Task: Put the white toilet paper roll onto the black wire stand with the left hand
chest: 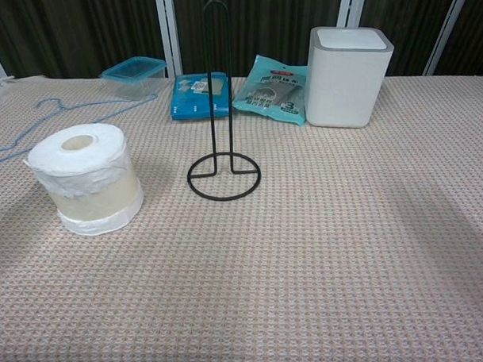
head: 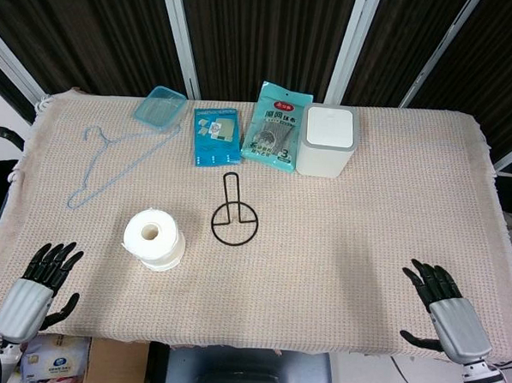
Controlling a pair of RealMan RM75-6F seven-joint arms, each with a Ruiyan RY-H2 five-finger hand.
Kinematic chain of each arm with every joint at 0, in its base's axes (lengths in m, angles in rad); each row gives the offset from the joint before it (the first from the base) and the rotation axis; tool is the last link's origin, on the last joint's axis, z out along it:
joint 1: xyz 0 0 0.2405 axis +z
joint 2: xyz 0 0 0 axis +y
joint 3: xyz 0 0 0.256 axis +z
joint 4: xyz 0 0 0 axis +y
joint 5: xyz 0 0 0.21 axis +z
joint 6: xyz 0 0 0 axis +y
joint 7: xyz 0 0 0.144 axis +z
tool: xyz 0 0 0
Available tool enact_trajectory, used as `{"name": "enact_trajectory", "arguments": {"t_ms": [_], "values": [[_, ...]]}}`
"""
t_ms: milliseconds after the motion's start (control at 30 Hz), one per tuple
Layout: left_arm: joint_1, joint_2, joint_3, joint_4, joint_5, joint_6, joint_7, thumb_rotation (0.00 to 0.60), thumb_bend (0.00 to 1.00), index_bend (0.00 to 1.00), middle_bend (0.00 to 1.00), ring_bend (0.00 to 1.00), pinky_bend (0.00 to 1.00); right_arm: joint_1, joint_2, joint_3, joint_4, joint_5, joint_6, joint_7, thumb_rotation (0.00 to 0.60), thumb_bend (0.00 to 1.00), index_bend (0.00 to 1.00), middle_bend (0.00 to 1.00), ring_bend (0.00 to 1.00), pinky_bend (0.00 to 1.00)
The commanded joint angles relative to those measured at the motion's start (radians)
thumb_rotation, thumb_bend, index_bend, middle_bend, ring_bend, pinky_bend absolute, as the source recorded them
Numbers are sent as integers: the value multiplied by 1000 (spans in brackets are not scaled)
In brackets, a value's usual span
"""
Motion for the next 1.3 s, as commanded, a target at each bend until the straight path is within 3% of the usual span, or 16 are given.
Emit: {"name": "enact_trajectory", "arguments": {"t_ms": [33, 133, 167, 267, 400, 667, 1167, 1300], "values": [[-6, -7, 0, 4, -2, -6, -34, 600, 402, 0, 0, 0, 78, -1, 1, -1, -1, -3, 2, 2, 600, 136, 0, 0, 0, 0], [-30, -26, 1, 9, -9, -21, -197, 600, 370, 0, 0, 0, 106, -1, 2, -2, -1, -2, 3, 3, 600, 136, 0, 0, 0, 0], [-43, -39, -3, 21, -16, -27, -302, 600, 366, 0, 0, 0, 106, -1, 2, -1, -2, -2, 3, 5, 600, 136, 0, 0, 0, 0], [-82, -74, -13, 55, -50, -71, -561, 600, 350, 0, 0, 0, 69, 1, 0, -1, 0, -1, -2, 1, 600, 136, 0, 0, 0, 0], [-138, -101, -35, 74, -84, -137, -786, 600, 326, 0, 0, 0, 25, 3, -4, -1, -1, 3, -9, -6, 600, 137, 0, 0, 0, 0], [-225, -213, -87, 181, -155, -270, -824, 600, 312, 0, 0, 0, 0, 4, -8, 5, -2, 19, -15, -18, 600, 136, 0, 0, 0, 0], [-275, -320, -100, 267, -198, -341, -780, 600, 309, 0, 0, 0, 3, 3, 1, 13, -7, 34, -10, -10, 600, 136, 0, 0, 0, 0], [-295, -322, -101, 261, -210, -379, -801, 600, 308, 0, 0, 0, 51, 2, 1, 13, -8, 35, -11, -11, 600, 136, 0, 0, 0, 0]]}}
